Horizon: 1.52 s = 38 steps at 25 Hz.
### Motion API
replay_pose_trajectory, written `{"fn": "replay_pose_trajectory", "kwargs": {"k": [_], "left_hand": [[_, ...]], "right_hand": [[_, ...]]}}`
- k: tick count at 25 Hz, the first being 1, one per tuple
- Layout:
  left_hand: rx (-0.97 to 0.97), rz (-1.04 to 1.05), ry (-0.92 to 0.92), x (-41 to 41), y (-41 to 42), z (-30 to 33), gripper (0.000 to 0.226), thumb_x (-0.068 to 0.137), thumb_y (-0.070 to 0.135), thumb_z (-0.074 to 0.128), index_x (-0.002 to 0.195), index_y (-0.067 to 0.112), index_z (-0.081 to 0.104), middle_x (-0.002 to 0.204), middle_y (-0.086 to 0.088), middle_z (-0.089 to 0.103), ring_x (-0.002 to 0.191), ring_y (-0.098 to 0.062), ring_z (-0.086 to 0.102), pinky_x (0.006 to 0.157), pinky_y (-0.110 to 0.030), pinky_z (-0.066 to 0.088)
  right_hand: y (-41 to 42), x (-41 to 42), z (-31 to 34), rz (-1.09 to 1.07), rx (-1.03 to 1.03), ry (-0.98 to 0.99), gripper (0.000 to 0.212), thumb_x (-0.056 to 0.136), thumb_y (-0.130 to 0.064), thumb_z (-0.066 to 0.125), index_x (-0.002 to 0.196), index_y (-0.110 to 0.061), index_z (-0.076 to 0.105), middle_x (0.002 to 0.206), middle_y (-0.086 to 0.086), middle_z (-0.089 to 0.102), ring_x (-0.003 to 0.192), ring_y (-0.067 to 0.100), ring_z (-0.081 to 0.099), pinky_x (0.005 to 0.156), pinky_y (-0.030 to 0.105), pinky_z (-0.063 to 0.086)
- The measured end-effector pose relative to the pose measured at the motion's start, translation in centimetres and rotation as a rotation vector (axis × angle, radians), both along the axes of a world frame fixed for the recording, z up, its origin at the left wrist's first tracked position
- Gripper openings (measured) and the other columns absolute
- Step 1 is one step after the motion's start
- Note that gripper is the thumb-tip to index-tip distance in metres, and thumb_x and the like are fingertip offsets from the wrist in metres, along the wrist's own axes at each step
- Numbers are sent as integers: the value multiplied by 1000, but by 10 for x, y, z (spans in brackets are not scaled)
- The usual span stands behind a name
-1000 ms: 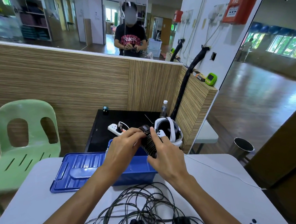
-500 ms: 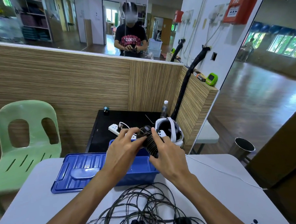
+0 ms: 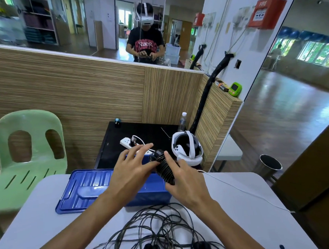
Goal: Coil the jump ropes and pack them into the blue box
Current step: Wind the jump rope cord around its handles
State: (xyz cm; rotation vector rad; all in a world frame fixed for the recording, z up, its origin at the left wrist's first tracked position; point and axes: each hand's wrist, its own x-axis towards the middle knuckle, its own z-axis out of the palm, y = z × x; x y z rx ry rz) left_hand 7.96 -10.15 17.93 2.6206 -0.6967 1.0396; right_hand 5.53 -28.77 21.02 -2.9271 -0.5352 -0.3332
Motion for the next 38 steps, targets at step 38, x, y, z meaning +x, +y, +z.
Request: {"fn": "replay_pose_trajectory", "kwargs": {"k": [38], "left_hand": [[331, -114, -131, 23, 3, -10, 22, 79, 21, 57, 98, 15, 67, 130, -4, 58, 123, -28, 53, 97, -46, 42]], "right_hand": [[2, 8, -11, 72, -26, 14, 82, 89, -29, 59, 156, -25, 12, 114, 10, 53, 90, 28, 59, 61, 32, 38]]}}
